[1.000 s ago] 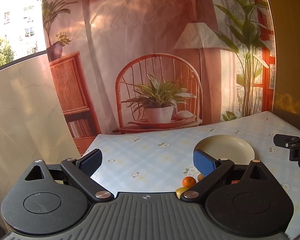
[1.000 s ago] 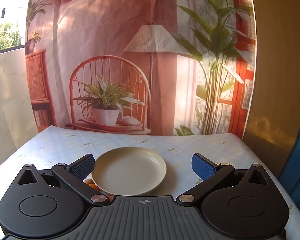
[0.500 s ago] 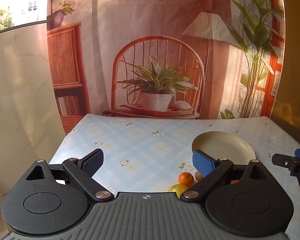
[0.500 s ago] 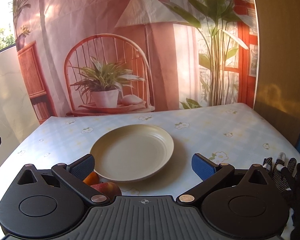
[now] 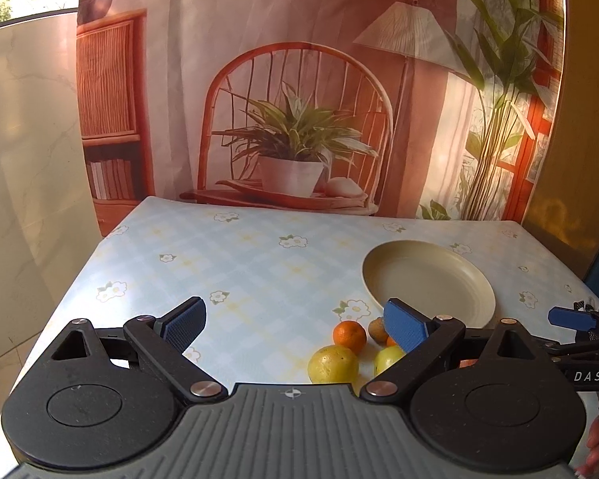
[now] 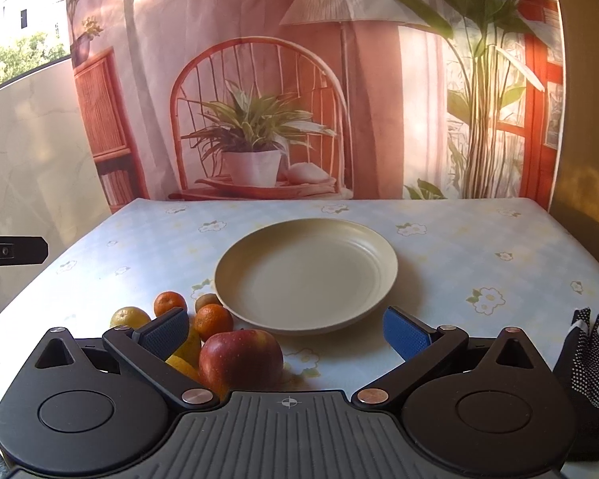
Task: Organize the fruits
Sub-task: 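Move both tools forward toward the fruit pile beside the cream plate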
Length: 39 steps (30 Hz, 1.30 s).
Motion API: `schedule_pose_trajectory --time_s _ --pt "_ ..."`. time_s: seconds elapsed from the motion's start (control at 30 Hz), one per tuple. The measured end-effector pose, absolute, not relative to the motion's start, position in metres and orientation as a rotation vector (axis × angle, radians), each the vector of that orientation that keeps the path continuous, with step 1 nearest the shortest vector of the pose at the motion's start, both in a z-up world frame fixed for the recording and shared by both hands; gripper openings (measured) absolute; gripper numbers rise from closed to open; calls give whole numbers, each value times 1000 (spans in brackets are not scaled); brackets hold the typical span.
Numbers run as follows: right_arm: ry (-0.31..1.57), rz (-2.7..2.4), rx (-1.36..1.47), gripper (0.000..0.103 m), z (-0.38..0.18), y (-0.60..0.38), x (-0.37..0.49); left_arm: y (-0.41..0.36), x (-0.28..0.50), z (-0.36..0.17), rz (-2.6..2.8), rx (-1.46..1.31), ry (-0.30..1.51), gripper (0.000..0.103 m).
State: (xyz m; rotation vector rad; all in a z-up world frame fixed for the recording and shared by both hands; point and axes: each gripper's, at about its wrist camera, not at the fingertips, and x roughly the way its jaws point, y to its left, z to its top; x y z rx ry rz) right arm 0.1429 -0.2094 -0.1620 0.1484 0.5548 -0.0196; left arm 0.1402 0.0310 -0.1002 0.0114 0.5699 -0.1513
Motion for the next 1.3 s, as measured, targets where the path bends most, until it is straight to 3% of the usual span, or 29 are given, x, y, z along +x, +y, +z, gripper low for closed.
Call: schedule_pose_trajectory --time_s 0.37,0.9,1.07,1.3 --pt "576 -14 83 103 -166 -206 143 60 150 -116 -212 -207 641 98" --pt "577 -21 75 101 -186 -225 118 28 144 -122 -133 -38 661 98" --pt "595 11 96 97 -193 -237 107 18 139 -127 -123 9 668 98" --pt "644 25 52 80 -208 -234 102 17 133 -127 -107 8 646 97"
